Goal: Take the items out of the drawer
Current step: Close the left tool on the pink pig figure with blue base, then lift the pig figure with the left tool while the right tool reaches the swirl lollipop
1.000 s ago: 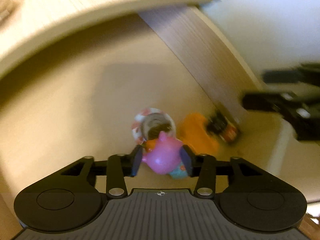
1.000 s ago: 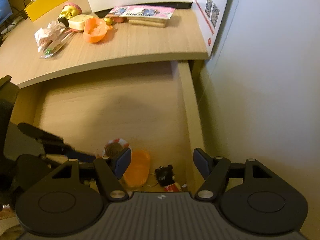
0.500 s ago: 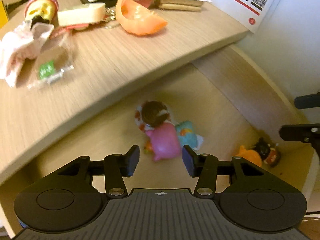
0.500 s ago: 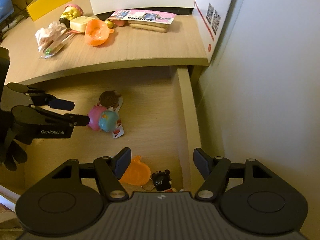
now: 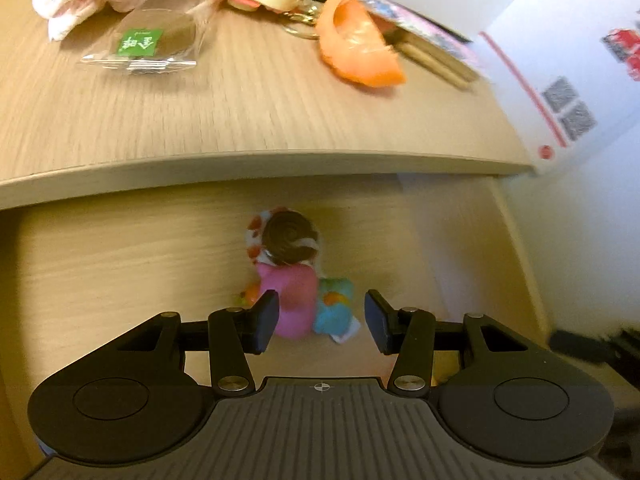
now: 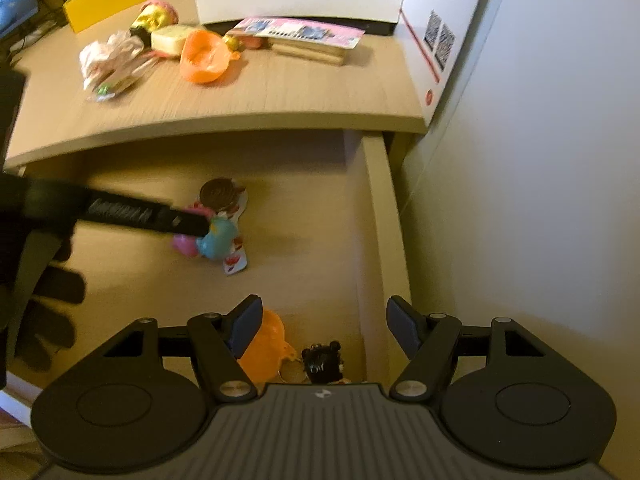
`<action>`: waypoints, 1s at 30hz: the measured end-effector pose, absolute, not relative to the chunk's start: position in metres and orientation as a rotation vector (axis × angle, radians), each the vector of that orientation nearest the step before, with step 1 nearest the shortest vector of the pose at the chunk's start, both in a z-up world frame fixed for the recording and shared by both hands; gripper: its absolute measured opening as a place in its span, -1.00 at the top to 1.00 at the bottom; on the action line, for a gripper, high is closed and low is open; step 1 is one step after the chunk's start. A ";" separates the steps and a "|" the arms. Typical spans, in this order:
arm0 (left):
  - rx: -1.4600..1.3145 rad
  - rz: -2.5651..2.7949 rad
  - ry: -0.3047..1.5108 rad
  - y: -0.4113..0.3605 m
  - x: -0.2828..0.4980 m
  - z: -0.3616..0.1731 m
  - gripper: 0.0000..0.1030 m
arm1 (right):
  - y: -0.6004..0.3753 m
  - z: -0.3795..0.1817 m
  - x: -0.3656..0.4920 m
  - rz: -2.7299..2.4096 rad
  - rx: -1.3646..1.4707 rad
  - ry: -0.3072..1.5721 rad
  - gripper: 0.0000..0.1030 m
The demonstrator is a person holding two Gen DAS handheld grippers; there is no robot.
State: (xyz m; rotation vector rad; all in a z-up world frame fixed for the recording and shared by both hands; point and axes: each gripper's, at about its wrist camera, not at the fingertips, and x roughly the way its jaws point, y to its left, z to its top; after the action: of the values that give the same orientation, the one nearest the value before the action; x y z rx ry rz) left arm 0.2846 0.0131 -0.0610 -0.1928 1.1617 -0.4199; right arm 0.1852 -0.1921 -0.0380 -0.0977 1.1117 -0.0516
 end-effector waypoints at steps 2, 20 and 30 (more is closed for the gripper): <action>-0.107 -0.396 1.146 0.006 0.286 -0.063 0.00 | -0.191 -0.040 0.183 -0.051 -0.107 1.116 -0.35; 0.042 -0.651 1.109 -0.016 0.284 -0.095 -0.33 | -0.188 -0.044 0.179 -0.011 -0.115 1.117 -0.35; 0.016 -0.654 1.107 -0.011 0.288 -0.087 0.24 | -0.189 -0.046 0.179 -0.043 -0.094 1.120 -0.35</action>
State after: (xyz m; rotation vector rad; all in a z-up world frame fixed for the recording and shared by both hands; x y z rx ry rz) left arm 0.2883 -0.0107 -0.0869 0.0163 1.1068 -0.6543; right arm 0.1787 -0.1891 -0.0458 -0.0944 1.1199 -0.0432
